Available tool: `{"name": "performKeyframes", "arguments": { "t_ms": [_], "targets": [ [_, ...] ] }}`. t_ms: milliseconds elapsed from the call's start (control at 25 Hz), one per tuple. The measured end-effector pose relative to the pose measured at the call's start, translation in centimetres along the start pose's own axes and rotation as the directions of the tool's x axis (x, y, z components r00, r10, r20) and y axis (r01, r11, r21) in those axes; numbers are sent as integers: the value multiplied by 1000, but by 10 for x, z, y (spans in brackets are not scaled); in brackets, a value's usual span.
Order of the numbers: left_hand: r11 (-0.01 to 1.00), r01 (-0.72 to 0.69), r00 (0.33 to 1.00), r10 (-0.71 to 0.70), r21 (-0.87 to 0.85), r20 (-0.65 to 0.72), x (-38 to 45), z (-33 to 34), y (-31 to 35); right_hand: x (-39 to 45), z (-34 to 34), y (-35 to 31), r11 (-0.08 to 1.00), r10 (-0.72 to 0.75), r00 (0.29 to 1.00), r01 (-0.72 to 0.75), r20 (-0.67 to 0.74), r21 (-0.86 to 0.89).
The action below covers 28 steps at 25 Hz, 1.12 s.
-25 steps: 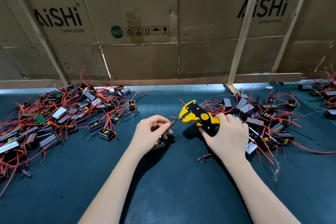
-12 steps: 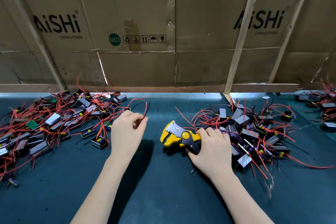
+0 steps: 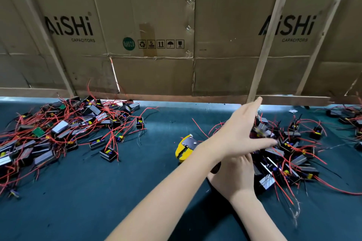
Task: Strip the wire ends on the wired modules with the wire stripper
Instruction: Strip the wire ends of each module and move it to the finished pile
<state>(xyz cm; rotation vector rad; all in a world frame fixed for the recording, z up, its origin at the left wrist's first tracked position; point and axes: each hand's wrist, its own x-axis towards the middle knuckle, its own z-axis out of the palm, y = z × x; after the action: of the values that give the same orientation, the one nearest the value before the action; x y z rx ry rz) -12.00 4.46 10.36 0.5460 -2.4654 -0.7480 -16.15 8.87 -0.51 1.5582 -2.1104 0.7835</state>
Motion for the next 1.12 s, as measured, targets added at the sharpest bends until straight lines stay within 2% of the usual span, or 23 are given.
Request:
{"name": "performKeyframes", "arguments": {
  "t_ms": [120, 200, 280, 360, 480, 520, 560, 640, 680, 720, 800, 840, 960, 1120],
  "targets": [
    [998, 0, 998, 4, 56, -64, -28, -19, -25, 6, -1, -1, 993, 68, 990, -54, 123, -108],
    [997, 81, 979, -81, -8, -189, -51, -40, -50, 8, -2, 2, 995, 102, 991, -103, 82, 11],
    [987, 155, 913, -157, -35, -376, -73, -64, -80, 11, -8, 4, 960, 205, 976, -215, 75, 177],
    [973, 230, 783, -196, -17, -590, -94, -87, -112, 15, -12, 9, 868, 332, 940, -339, 84, 362],
    [924, 369, 499, -291, -104, -816, -124, -109, -153, 15, -19, 12, 715, 420, 904, -383, 79, 584],
    [892, 433, 402, -323, -133, -857, -133, -115, -163, 14, -20, 10, 626, 388, 915, -353, 115, 696],
    [846, 510, 316, -351, -154, -881, -142, -121, -172, 13, -21, 6, 489, 325, 931, -314, 164, 814],
    [717, 675, 209, -413, -176, -886, -158, -132, -186, 9, -20, -3, 206, 200, 949, -283, 243, 937],
    [644, 746, 195, -456, -171, -868, -164, -136, -192, 8, -20, -5, 146, 169, 948, -295, 270, 944],
    [562, 816, 210, -511, -139, -834, -168, -138, -195, 8, -19, -7, 150, 156, 942, -320, 297, 935],
    [398, 917, 282, -613, 20, -738, -172, -135, -199, 9, -19, -9, 224, 123, 921, -388, 369, 894],
    [353, 931, 310, -637, 90, -706, -172, -133, -200, 10, -19, -10, 263, 112, 911, -413, 398, 872],
    [310, 939, 318, -618, 149, -719, -173, -129, -202, 9, -17, -10, 313, 100, 898, -438, 429, 843],
    [235, 961, 255, -538, 147, -804, -177, -129, -199, 4, -16, -11, 312, 111, 896, -441, 429, 841]
  ]
}}
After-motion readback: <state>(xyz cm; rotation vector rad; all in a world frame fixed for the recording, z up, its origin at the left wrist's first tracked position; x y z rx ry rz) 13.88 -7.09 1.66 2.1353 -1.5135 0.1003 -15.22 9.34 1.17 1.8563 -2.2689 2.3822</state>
